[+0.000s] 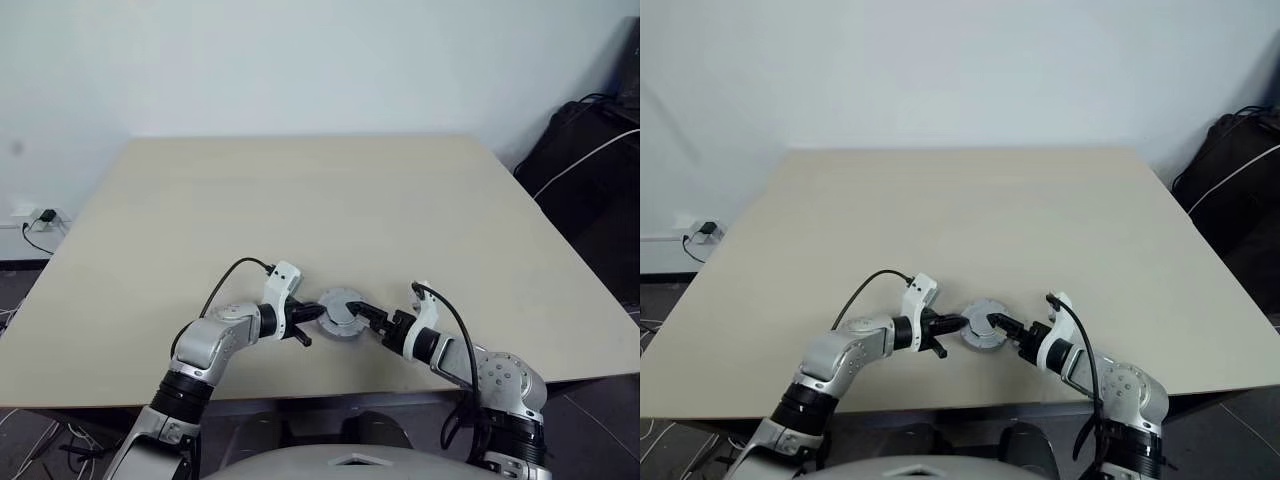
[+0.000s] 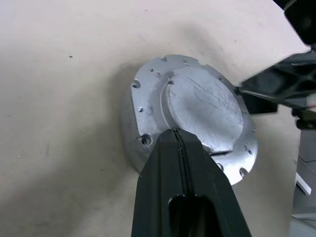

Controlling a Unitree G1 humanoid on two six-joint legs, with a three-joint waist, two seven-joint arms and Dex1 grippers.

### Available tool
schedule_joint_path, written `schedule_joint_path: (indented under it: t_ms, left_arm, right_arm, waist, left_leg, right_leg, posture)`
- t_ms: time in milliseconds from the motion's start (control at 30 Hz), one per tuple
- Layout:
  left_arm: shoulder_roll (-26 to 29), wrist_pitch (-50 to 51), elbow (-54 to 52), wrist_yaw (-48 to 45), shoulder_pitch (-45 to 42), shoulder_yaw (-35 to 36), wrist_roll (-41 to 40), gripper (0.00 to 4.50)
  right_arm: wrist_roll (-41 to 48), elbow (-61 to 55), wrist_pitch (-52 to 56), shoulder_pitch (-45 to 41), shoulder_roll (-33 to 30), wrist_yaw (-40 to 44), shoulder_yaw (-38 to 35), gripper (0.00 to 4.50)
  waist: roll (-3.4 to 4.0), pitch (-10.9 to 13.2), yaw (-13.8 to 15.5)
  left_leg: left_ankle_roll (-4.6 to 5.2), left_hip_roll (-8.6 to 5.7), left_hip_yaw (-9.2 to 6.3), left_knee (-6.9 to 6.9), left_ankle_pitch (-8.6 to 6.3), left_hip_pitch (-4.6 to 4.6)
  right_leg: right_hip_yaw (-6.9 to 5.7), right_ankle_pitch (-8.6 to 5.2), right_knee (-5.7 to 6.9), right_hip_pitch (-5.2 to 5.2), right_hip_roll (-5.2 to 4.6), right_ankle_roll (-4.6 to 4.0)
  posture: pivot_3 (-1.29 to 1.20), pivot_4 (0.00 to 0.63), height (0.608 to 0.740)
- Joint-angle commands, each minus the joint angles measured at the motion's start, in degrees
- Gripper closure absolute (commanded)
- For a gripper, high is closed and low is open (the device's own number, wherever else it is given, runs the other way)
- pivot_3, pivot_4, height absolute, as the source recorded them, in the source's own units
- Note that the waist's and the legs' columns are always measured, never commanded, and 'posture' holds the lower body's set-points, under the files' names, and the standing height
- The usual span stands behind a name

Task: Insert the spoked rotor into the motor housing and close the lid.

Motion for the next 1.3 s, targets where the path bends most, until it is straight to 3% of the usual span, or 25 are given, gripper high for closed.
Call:
schedule_joint_path:
  t_ms: [33, 200, 233, 300, 600, 933, 1067, 1167, 1300]
  left_arm:
    - [-0.22, 0.23, 0.06, 0.38, 0.21, -0.94, 0.53, 4.50]
    - [-0.38, -0.03, 0.17, 0.45, 0.41, -0.82, 0.73, 4.50]
    - [-0.46, -0.05, 0.19, 0.49, 0.42, -0.83, 0.74, 4.50]
    - [-0.56, -0.06, 0.19, 0.56, 0.45, -0.86, 0.76, 4.50]
    - [-0.65, -0.18, 0.26, 0.77, 0.64, -1.40, 0.92, 4.50]
    - [-0.88, -1.49, -0.40, 1.20, 1.26, -0.43, 0.54, 4.50]
    - [-4.44, -5.81, -1.96, 5.52, 2.53, 5.09, -0.77, 4.50]
    - [-9.33, -16.48, -4.31, 11.30, 4.61, 11.88, -1.10, 4.50]
    - [-11.96, -17.24, -6.84, 13.06, 7.15, 16.99, -5.19, 4.50]
  right_arm:
    - [7.34, -1.88, 1.97, -2.10, 2.63, 0.73, -1.01, 0.04]
    - [7.35, -1.70, 1.90, -1.94, 2.83, -0.71, -0.18, 0.04]
    - [7.04, -1.71, 1.92, -1.85, 2.70, -0.97, 0.21, 0.21]
    - [6.89, -1.76, 1.95, -1.67, 2.54, -1.31, 0.64, 0.63]
    - [6.05, -2.98, 3.13, 0.45, 1.00, -2.50, 2.93, 3.29]
    - [5.85, -3.73, 4.98, 2.86, -1.23, -3.28, 4.33, 3.29]
    - [7.08, -3.99, 4.75, 3.40, 0.04, -4.09, 3.21, 3.29]
    - [9.08, -4.55, 4.98, 4.08, 1.29, -5.01, 2.12, 3.29]
    - [11.78, -4.86, 5.20, 4.62, 2.76, -6.35, 0.33, 3.29]
  waist:
    - [0.07, 0.01, -0.09]
    - [0.16, 0.05, -0.19]
    - [0.16, 0.05, -0.27]
    - [0.18, 0.06, -0.33]
    - [0.27, 0.04, -0.53]
    - [0.40, -0.06, -0.70]
    - [0.39, -0.05, -0.76]
    - [0.18, 0.18, -1.17]
    - [0.13, 0.26, -1.43]
  left_leg:
    - [0.02, 0.00, 0.00, -0.02, -0.01, 0.00]
    - [0.03, -0.01, 0.00, -0.03, -0.02, -0.01]
    - [0.02, -0.01, 0.01, -0.03, -0.01, -0.02]
    - [-0.02, -0.01, 0.01, -0.05, 0.01, -0.02]
    - [0.02, -0.01, 0.01, -0.06, -0.01, -0.01]
    - [0.17, -0.01, 0.00, -0.09, -0.10, 0.02]
    - [0.19, 0.00, 0.00, -0.10, -0.11, 0.01]
    - [0.20, 0.00, 0.00, -0.13, -0.12, -0.03]
    - [0.19, 0.05, 0.00, -0.22, -0.12, -0.04]
  right_leg:
    - [0.00, 0.00, 0.00, -0.01, 0.00, 0.00]
    - [0.00, 0.00, -0.03, -0.02, 0.00, 0.00]
    - [0.00, 0.00, -0.03, -0.02, 0.00, 0.00]
    - [0.00, -0.01, -0.03, -0.02, 0.00, -0.01]
    - [0.00, -0.02, -0.04, -0.02, 0.00, -0.01]
    - [0.00, -0.03, -0.05, -0.01, 0.00, -0.02]
    - [0.01, -0.03, -0.06, -0.02, 0.00, -0.01]
    - [0.03, -0.03, -0.07, -0.06, 0.00, -0.01]
    - [-0.03, -0.03, -0.05, -0.13, 0.02, -0.02]
  posture:
    - [0.00, 0.000, 0.740]
    - [0.00, 0.000, 0.740]
    - [0.00, 0.000, 0.740]
    - [0.00, 0.000, 0.740]
    - [0.00, 0.000, 0.740]
    - [0.00, 0.000, 0.740]
    - [0.00, 0.000, 0.740]
    - [0.00, 0.000, 0.740]
    - [0.00, 0.000, 0.740]
